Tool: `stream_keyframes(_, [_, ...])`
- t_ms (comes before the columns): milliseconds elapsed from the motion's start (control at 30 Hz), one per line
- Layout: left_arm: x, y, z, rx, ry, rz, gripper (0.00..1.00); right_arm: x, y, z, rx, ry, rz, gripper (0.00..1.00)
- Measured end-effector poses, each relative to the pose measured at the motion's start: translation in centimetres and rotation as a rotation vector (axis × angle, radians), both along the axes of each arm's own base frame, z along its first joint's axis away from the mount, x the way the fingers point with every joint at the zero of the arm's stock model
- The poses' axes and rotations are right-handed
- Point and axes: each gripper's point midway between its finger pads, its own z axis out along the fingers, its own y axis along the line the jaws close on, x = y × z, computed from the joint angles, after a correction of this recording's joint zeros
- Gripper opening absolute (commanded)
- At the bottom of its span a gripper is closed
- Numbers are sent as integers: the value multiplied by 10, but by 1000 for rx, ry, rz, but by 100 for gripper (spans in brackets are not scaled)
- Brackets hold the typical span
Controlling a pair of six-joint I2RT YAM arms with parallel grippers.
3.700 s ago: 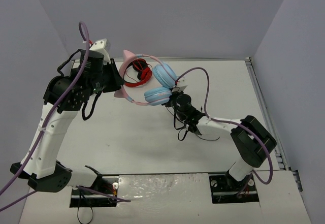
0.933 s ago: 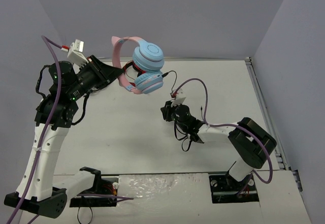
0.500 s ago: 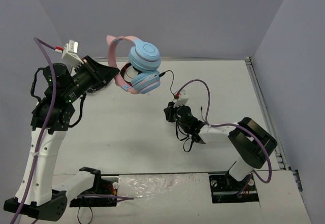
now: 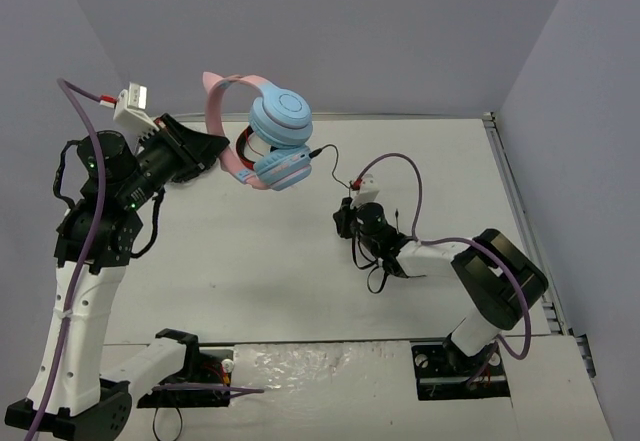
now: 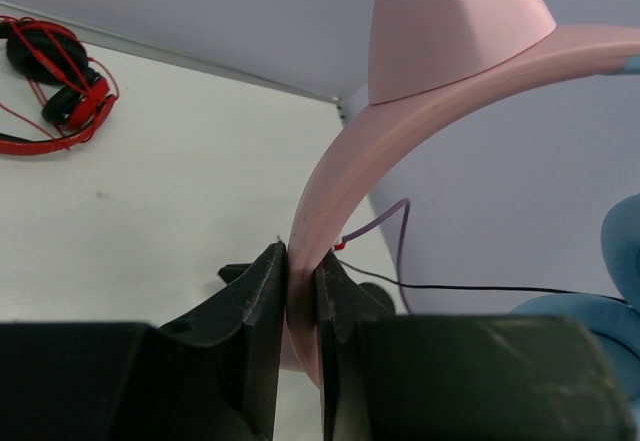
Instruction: Wrap the headphones
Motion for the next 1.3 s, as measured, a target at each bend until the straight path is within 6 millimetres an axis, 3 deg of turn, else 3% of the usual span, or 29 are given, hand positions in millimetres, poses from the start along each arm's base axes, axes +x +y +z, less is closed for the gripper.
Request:
stream_keyframes(300, [3, 22, -47, 206, 91, 70, 0, 8, 24, 21, -26, 25, 119, 3])
stream_keyframes(467, [7, 35, -59, 267, 115, 128, 0, 2, 25, 16, -60, 61, 145, 1])
stream_keyframes(600, [12, 33, -65, 286, 127, 113, 0, -2, 22, 9, -107, 101, 154, 0])
stream_keyframes(867, [24, 28, -87, 342, 175, 65, 0, 15, 26, 36, -143, 59, 141, 0])
stream_keyframes(1133, [22, 28, -94, 373, 181, 42, 0, 11, 20, 30, -186, 98, 136, 0])
stream_keyframes(1300, [19, 25, -105, 397, 194, 4, 0, 21, 27, 53, -197, 84, 145, 0])
